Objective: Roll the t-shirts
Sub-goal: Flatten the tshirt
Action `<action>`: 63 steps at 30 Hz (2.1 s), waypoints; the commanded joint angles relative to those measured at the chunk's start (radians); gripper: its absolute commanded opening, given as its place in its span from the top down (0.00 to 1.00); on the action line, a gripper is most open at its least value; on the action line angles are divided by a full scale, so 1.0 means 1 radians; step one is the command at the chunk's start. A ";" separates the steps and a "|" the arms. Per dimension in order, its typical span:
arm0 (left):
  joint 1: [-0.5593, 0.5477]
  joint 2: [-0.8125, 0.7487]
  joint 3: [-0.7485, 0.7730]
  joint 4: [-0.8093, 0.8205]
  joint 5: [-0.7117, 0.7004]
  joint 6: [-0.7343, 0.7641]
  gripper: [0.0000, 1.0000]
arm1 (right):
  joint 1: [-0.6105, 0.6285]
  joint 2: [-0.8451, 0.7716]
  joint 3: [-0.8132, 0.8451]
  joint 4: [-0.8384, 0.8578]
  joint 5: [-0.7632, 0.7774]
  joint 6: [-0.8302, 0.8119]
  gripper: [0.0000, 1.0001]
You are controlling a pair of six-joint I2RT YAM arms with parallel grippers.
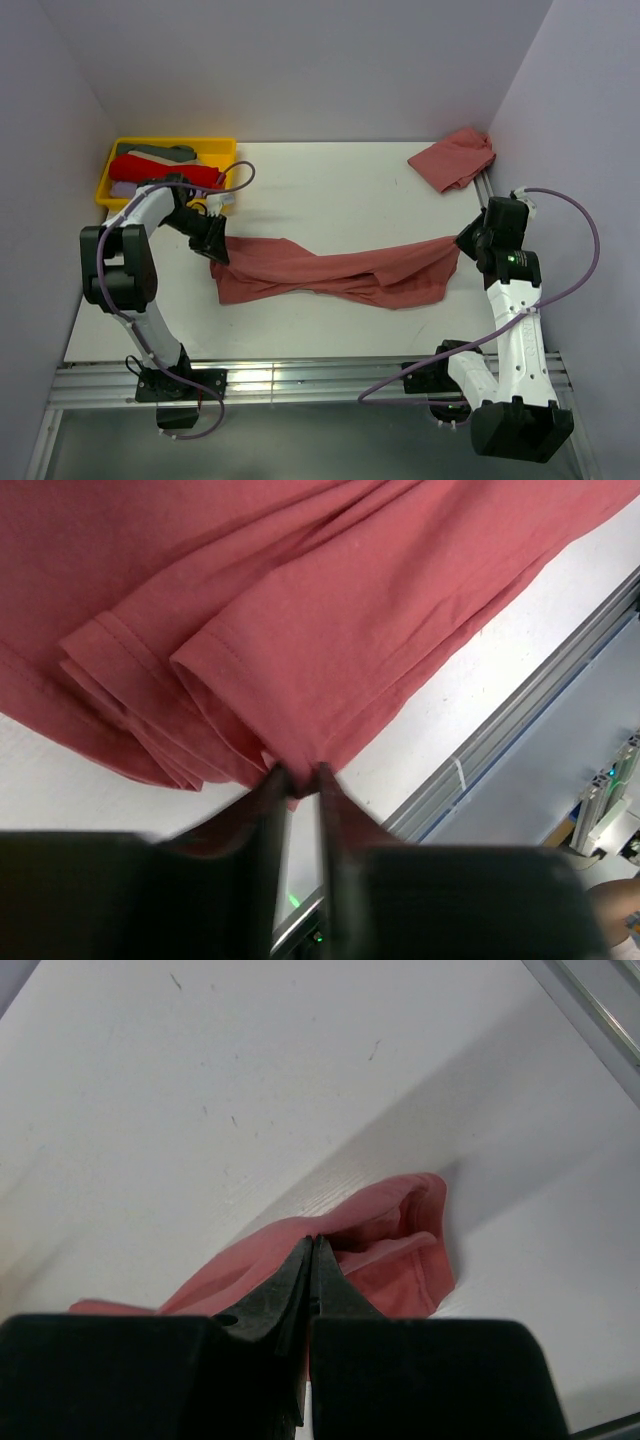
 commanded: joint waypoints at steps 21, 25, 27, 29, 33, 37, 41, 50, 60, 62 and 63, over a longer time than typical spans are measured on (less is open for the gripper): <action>0.088 -0.632 0.135 0.030 -0.171 -0.110 1.00 | -0.011 -0.201 0.395 -0.179 -0.074 -0.002 1.00; 0.088 -0.743 0.144 0.053 -0.207 -0.129 1.00 | -0.011 -0.230 0.498 -0.239 -0.064 -0.005 1.00; 0.088 -0.764 0.172 0.062 -0.210 -0.143 1.00 | -0.011 -0.236 0.563 -0.262 -0.064 -0.003 1.00; 0.089 -0.780 0.213 0.068 -0.199 -0.165 1.00 | -0.011 -0.233 0.611 -0.264 -0.073 0.000 1.00; 0.088 -0.728 0.322 0.085 -0.178 -0.218 1.00 | -0.011 -0.184 0.641 -0.232 -0.077 -0.007 1.00; 0.086 -0.490 0.471 0.089 -0.107 -0.283 1.00 | -0.011 -0.057 0.572 -0.097 -0.148 0.012 1.00; 0.072 -0.204 0.745 0.113 -0.020 -0.321 1.00 | -0.011 0.116 0.518 0.069 -0.234 0.046 1.00; 0.012 0.188 1.161 0.501 -0.218 -0.484 1.00 | -0.011 0.532 0.873 0.408 -0.317 0.075 1.00; 0.126 0.067 1.116 0.780 -0.112 -0.634 1.00 | -0.067 0.600 1.146 0.298 -0.250 0.079 1.00; 0.126 0.030 0.987 0.765 -0.075 -0.596 1.00 | -0.078 0.528 0.971 0.318 -0.253 0.085 1.00; 0.128 -0.002 0.949 0.746 -0.052 -0.581 1.00 | -0.084 0.498 0.896 0.347 -0.248 0.089 1.00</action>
